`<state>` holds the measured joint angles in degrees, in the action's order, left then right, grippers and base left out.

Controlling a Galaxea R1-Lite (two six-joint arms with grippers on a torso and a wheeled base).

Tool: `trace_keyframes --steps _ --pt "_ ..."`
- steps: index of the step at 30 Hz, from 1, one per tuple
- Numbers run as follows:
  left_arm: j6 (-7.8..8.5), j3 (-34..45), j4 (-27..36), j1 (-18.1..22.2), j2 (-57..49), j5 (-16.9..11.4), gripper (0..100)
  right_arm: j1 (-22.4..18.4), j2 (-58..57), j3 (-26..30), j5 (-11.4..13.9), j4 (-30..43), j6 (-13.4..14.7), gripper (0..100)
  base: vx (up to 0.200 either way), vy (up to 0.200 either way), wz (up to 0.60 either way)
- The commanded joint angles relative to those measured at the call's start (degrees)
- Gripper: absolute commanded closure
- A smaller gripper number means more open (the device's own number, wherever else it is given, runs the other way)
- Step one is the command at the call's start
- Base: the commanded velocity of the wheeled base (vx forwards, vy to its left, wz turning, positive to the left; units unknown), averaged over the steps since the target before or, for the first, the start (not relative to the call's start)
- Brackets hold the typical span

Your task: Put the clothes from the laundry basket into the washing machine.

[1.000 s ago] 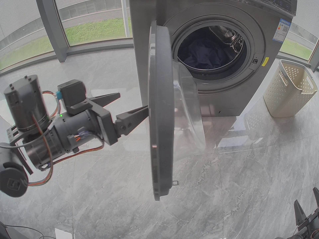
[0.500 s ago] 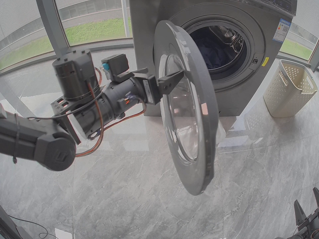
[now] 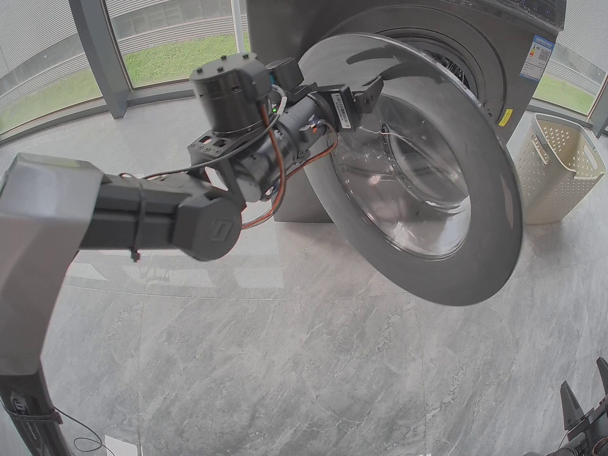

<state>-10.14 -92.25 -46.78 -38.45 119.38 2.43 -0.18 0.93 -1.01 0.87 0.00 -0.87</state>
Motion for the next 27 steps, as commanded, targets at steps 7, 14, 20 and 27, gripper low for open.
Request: trace_keyframes --steps 7,14,20,27 --pt "-2.51 -21.6 9.5 -1.3 14.6 5.0 0 0.0 -0.7 0.9 0.0 0.0 0.0 0 0.000 0.000 0.00" --pt "-3.13 -0.6 8.2 -2.9 -0.4 4.6 0 0.0 -0.8 0.9 0.0 0.0 0.0 0 0.000 0.000 0.00" --pt "-2.51 35.6 -1.1 -3.0 -20.4 -0.1 0 0.0 -0.8 0.9 0.0 0.0 0.0 0 0.000 0.000 0.00" --pt "-1.90 65.4 -7.8 0.1 -40.4 -1.3 0 0.0 -0.7 0.9 0.0 0.0 0.0 0 0.000 0.000 0.00"
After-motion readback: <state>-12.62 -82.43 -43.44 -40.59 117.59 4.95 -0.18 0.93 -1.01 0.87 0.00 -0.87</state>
